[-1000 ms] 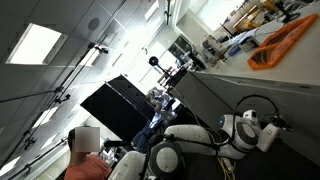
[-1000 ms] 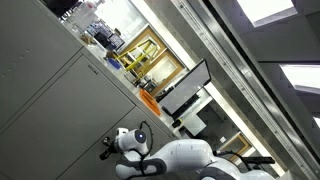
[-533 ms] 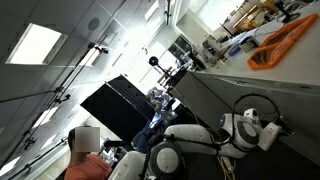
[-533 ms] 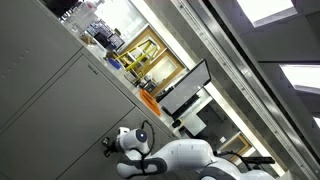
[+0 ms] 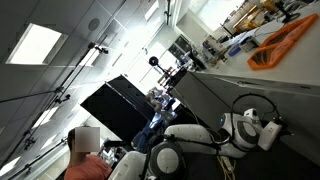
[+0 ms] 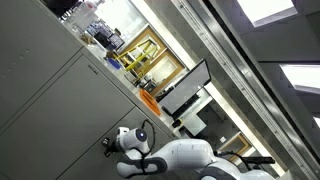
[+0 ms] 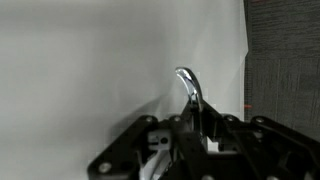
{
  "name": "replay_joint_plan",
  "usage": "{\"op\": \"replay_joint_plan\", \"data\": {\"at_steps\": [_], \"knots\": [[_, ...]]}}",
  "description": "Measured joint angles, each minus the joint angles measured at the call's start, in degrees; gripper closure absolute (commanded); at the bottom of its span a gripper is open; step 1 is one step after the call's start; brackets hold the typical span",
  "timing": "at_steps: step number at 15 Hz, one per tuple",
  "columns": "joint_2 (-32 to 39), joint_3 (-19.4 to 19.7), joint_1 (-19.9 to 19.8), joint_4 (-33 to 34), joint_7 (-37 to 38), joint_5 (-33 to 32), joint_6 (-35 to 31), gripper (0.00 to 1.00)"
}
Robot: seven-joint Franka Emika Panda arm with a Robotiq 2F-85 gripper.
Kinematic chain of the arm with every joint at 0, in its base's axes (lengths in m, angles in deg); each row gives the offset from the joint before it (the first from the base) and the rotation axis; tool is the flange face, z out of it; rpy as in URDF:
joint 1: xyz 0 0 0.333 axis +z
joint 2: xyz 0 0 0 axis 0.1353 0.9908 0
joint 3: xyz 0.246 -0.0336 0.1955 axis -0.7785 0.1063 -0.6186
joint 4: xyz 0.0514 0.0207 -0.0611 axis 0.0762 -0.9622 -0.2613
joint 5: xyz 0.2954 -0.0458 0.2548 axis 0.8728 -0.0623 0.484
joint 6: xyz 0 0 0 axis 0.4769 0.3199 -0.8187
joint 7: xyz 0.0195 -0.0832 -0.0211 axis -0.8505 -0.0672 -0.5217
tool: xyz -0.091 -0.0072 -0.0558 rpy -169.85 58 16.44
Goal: Open the right cupboard door
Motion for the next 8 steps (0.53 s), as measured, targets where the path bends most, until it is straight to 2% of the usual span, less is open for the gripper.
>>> {"op": "replay_joint_plan", "data": {"at_steps": [8], "knots": [[0.0,-1.0,-0.4,-0.6,-1.1,-0.8,0.1,0.97]]}}
